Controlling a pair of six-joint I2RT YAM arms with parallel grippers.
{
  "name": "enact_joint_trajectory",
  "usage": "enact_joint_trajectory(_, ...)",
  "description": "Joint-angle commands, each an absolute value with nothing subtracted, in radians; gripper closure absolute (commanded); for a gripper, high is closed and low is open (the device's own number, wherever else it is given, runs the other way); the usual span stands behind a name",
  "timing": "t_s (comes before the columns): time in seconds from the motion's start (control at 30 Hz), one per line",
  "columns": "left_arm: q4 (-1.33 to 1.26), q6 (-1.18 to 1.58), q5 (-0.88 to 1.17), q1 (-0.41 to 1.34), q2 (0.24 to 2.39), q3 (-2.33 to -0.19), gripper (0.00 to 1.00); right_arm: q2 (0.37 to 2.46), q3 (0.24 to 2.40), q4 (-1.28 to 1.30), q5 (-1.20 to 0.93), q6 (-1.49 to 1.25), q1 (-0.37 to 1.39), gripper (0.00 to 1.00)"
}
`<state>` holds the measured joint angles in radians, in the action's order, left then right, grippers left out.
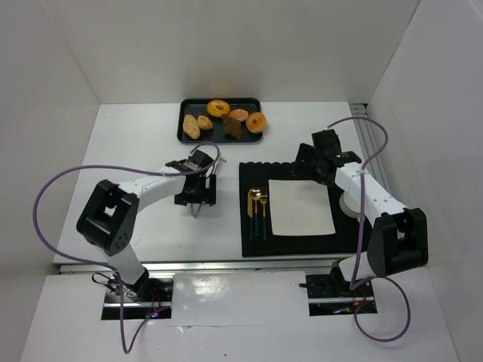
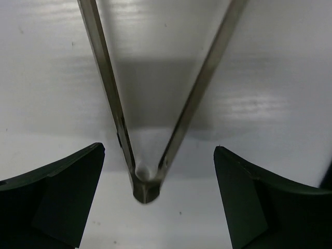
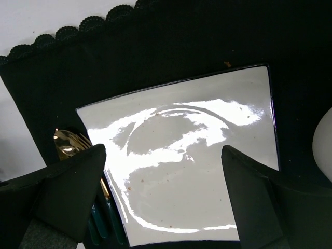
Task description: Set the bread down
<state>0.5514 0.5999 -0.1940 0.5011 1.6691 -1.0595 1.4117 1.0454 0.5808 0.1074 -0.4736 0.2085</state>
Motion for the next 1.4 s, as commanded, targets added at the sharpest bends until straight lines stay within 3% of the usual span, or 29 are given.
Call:
enact_joint_trajectory(0.0, 0.430, 0.552, -0.207, 0.459, 1.741, -1.077, 0.00, 1.414, 1.080, 0.526, 0.092, -0.468, 0.201, 0.01)
enact_joint_trajectory(0.33, 0.350, 0.499, -0.202, 0.382, 1.836, -1.163, 0.03, 1.391, 1.048, 0.508, 0.061, -0.477, 0.192, 0.01)
enact_joint_trajectory(0.47, 0.304, 0.488, -0.169, 0.382, 1.848, -1.163, 0.12, 1.401, 1.057, 0.508, 0.052, -0.477, 0.192, 0.01)
enact_joint_trajectory(0.6, 0.304, 0.488, -0.181, 0.393, 1.826, -1.154, 0.32, 1.401, 1.057, 0.508, 0.052, -0.477, 0.192, 0.01)
enact_joint_trajectory(0.73, 0.374, 0.500, -0.229, 0.402, 1.755, -1.108, 0.57, 1.391, 1.057, 0.508, 0.052, -0.477, 0.192, 0.01)
enact_joint_trajectory(0.77, 0.386, 0.514, -0.229, 0.402, 1.735, -1.095, 0.67, 1.391, 1.057, 0.508, 0.052, -0.477, 0.192, 0.01)
enact_joint_trajectory(0.8, 0.397, 0.514, -0.229, 0.402, 1.688, -1.080, 0.70, 1.382, 1.057, 0.508, 0.052, -0.477, 0.192, 0.01)
enact_joint_trajectory(0.97, 0.480, 0.538, -0.250, 0.423, 1.540, -1.045, 0.71, 1.382, 1.077, 0.508, 0.043, -0.477, 0.192, 0.01)
enact_joint_trajectory(1.13, 0.571, 0.470, -0.227, 0.423, 1.462, -1.169, 0.73, 1.393, 1.077, 0.508, 0.032, -0.477, 0.192, 0.01)
enact_joint_trajectory(1.37, 0.761, 0.419, -0.153, 0.414, 1.662, -1.641, 0.73, 1.393, 1.098, 0.499, 0.032, -0.477, 0.192, 0.01)
